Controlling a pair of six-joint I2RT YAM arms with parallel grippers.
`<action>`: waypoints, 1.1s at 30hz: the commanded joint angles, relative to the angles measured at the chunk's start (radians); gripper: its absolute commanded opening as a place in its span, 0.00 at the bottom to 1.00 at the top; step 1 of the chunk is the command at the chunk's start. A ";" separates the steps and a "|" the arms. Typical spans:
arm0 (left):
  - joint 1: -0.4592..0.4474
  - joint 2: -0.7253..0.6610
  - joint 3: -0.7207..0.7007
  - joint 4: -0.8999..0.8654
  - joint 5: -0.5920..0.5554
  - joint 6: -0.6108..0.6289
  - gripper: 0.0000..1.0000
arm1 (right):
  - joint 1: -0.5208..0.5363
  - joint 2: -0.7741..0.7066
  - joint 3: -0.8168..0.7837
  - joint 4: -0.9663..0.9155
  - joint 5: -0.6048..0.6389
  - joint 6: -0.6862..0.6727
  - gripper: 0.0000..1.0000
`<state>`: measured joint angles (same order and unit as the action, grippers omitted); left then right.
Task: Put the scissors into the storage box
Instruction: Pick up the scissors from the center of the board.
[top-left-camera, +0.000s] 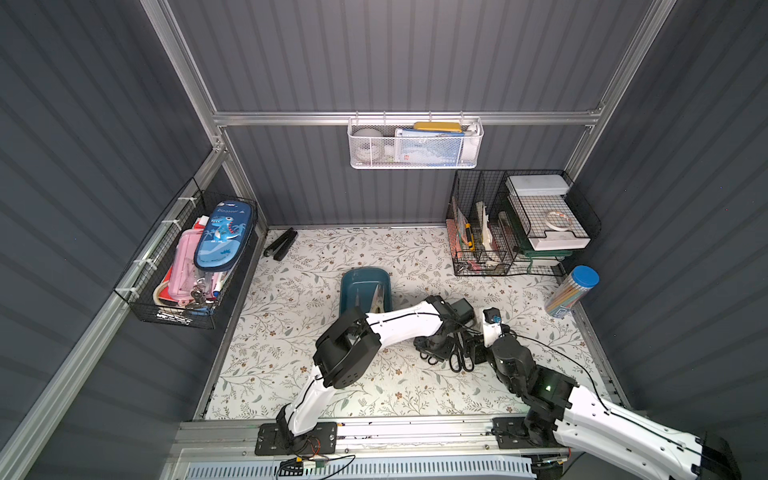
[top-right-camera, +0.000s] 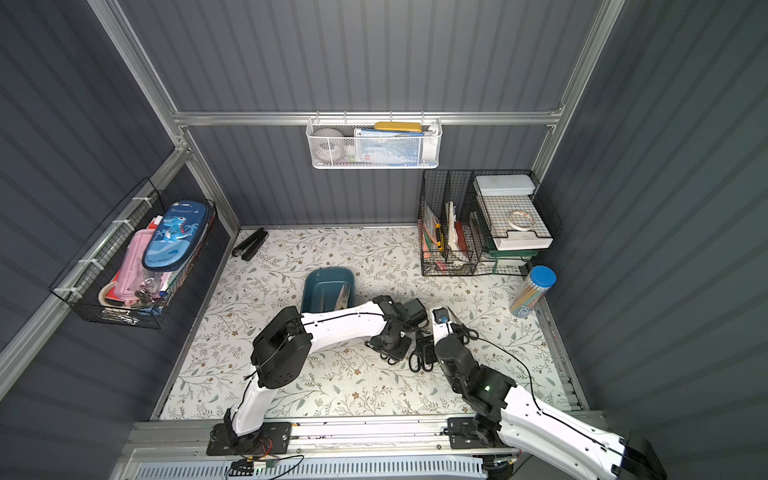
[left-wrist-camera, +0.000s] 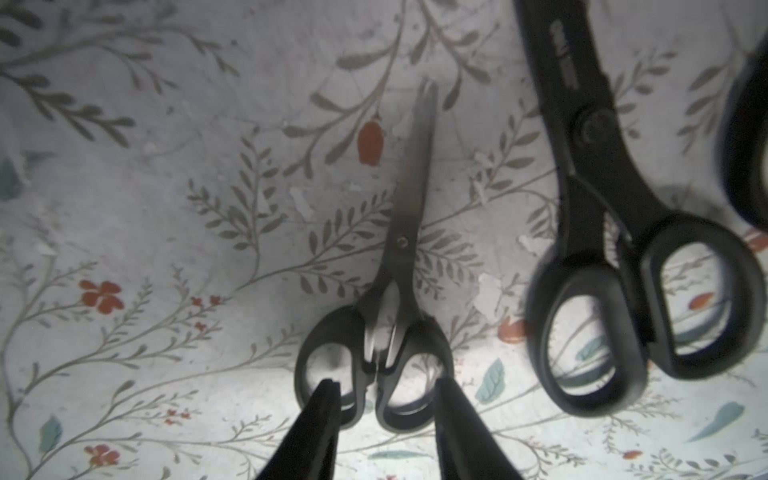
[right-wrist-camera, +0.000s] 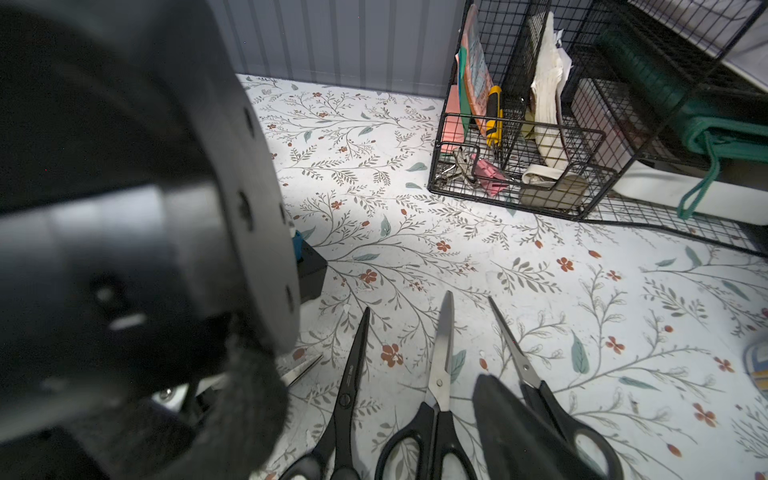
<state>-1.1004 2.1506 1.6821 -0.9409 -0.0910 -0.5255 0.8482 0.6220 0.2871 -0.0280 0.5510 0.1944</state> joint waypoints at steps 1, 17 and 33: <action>0.007 -0.043 0.004 -0.033 -0.034 -0.009 0.43 | 0.005 -0.015 -0.002 0.007 0.021 0.010 0.82; 0.022 0.037 -0.039 0.025 0.009 0.052 0.39 | 0.004 -0.007 0.001 0.008 0.020 0.010 0.82; 0.076 0.140 -0.052 0.008 -0.046 0.058 0.18 | 0.005 -0.078 -0.017 -0.008 0.047 0.018 0.82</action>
<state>-1.0657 2.1929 1.6779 -0.9096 -0.0891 -0.4698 0.8482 0.5556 0.2802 -0.0341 0.5713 0.2005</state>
